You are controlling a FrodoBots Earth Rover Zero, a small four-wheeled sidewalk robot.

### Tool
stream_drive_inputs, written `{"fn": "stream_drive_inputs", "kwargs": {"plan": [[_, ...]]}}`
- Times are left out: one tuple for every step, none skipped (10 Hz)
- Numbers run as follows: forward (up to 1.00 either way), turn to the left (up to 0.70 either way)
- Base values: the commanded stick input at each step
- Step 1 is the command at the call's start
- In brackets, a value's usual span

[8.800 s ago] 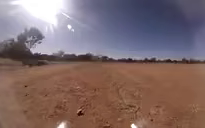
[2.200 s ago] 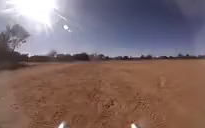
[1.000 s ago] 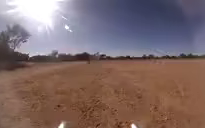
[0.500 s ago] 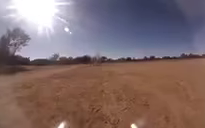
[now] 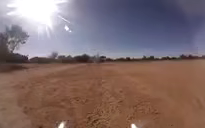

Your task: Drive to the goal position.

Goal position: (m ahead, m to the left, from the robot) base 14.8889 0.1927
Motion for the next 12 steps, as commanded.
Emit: {"fn": "stream_drive_inputs", "kwargs": {"plan": [[0.50, 0.00], [0.50, 0.00], [0.50, 0.00], [0.50, 0.00], [0.50, 0.00], [0.50, 0.00], [0.50, 0.00], [0.50, 0.00], [0.50, 0.00], [0.50, 0.00], [0.50, 0.00], [0.50, 0.00]]}}
